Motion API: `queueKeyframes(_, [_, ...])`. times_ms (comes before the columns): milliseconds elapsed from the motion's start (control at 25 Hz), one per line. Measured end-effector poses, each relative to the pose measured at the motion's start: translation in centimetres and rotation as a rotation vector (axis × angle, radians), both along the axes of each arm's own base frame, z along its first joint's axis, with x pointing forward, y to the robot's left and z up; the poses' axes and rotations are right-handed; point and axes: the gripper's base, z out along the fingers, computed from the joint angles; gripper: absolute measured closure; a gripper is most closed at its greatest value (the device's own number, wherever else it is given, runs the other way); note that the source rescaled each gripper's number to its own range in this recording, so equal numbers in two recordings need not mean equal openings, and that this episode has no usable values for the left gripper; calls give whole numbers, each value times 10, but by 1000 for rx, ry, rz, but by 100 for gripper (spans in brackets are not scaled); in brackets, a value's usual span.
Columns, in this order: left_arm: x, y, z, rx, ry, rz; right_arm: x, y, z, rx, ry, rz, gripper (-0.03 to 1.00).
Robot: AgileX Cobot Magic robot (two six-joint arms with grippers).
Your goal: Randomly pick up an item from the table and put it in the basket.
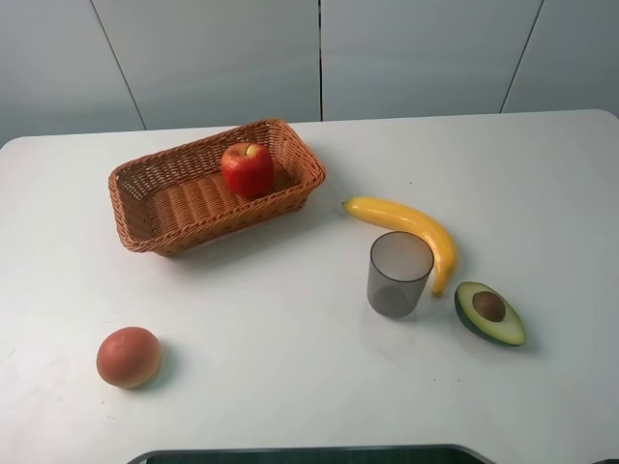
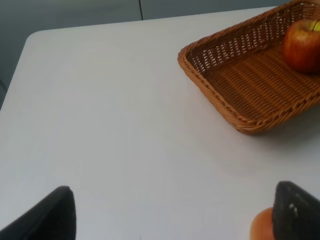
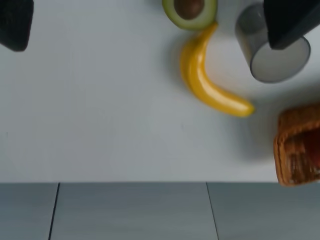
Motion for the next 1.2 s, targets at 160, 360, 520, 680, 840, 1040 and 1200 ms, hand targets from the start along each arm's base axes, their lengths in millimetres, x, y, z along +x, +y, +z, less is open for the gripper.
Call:
queueKeyframes(160, [0, 0, 0, 0, 0, 0, 1, -1, -6, -6, 27, -6, -3])
queueKeyframes(360, [0, 0, 0, 0, 0, 0, 2, -3, -7, -5, 34, -38, -3])
queueKeyframes(520, [0, 0, 0, 0, 0, 0, 2, -3, -7, -6, 34, -41, -3])
queueKeyframes(680, [0, 0, 0, 0, 1, 0, 2, -3, -7, -4, 34, -41, -3])
queueKeyframes(840, [0, 0, 0, 0, 1, 0, 2, -3, -7, -4, 34, -41, -3])
queueKeyframes(1040, [0, 0, 0, 0, 1, 0, 2, -3, -7, -4, 34, -41, -3])
queueKeyframes(1200, [0, 0, 0, 0, 1, 0, 2, -3, -7, -4, 34, -41, -3])
